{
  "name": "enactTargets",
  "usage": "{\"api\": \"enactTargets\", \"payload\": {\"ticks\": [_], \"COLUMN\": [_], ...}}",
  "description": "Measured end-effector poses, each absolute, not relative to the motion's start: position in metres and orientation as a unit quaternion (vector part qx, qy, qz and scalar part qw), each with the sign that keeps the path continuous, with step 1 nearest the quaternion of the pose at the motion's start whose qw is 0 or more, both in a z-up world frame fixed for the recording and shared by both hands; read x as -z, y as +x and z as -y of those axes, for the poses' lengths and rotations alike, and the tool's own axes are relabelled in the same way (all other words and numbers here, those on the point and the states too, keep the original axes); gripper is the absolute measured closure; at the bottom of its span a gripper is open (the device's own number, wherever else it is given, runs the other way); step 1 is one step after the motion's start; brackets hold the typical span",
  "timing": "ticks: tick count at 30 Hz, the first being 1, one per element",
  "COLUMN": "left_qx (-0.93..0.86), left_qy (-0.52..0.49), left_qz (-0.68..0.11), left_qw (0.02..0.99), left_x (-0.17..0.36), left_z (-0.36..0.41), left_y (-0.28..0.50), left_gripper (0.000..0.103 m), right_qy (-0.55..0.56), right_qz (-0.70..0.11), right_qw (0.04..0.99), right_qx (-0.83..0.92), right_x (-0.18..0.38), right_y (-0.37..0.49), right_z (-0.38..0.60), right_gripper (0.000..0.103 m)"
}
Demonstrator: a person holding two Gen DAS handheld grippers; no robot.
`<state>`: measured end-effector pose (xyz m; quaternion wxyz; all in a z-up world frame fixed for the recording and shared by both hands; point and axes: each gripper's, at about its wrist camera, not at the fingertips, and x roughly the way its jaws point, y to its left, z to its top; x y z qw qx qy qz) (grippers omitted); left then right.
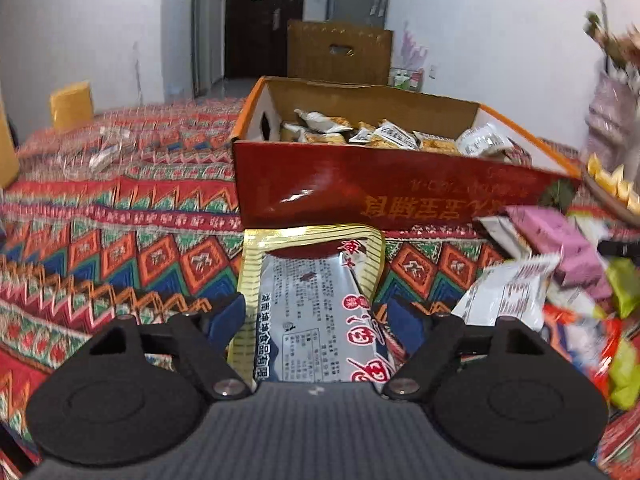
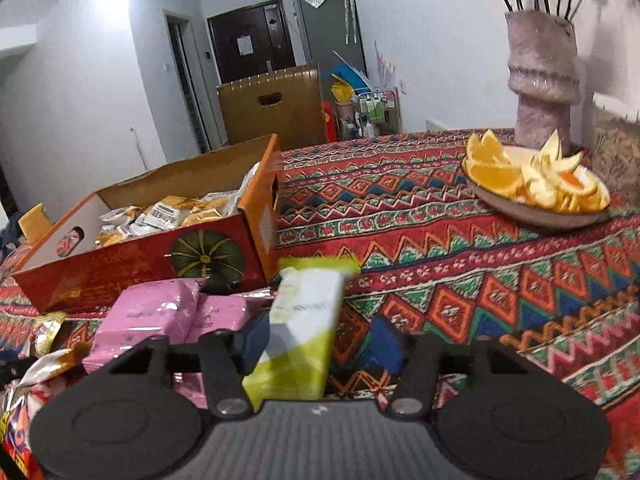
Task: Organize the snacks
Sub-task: 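Grasp a silver-gold bar wrapper with the left gripper while the right grasps a pale green packet, then lift the held packets and carry both grippers over the box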
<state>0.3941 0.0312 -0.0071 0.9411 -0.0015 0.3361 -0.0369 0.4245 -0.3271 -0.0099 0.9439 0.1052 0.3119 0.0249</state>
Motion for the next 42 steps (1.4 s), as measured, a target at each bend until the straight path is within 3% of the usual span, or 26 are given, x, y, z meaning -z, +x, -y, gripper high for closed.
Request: {"api": "enactTargets", "payload": {"ticks": [5, 9, 12, 14, 17, 33, 42], "left_qx": [0.038, 0.043, 0.049, 0.049, 0.048, 0.035, 0.045], "left_qy": [0.023, 0.004, -0.008, -0.009, -0.01, -0.043, -0.041], "left_qz": [-0.324, -0.331, -0.328, -0.329, -0.332, -0.352, -0.331], "left_qw": [0.945, 0.943, 0.943, 0.943, 0.942, 0.934, 0.942], "left_x": [0.007, 0.002, -0.002, -0.004, -0.007, -0.032, -0.044], "left_z": [-0.024, -0.027, -0.03, -0.03, -0.029, -0.037, -0.024], "left_y": [0.389, 0.383, 0.374, 0.367, 0.353, 0.23, 0.186], "left_gripper": [0.048, 0.053, 0.066, 0.069, 0.074, 0.076, 0.076], "right_qy": [0.091, 0.079, 0.072, 0.072, 0.074, 0.061, 0.066], "right_qz": [-0.307, -0.309, -0.32, -0.319, -0.32, -0.322, -0.311], "right_qw": [0.947, 0.947, 0.944, 0.945, 0.944, 0.941, 0.943], "right_qx": [-0.029, -0.037, -0.039, -0.035, -0.034, -0.091, -0.098], "right_x": [0.012, 0.012, 0.015, 0.016, 0.013, 0.009, 0.005], "right_y": [0.425, 0.425, 0.428, 0.426, 0.418, 0.252, 0.209], "right_z": [0.32, 0.314, 0.31, 0.312, 0.314, 0.289, 0.292], "right_gripper": [0.048, 0.047, 0.047, 0.063, 0.064, 0.065, 0.065]}}
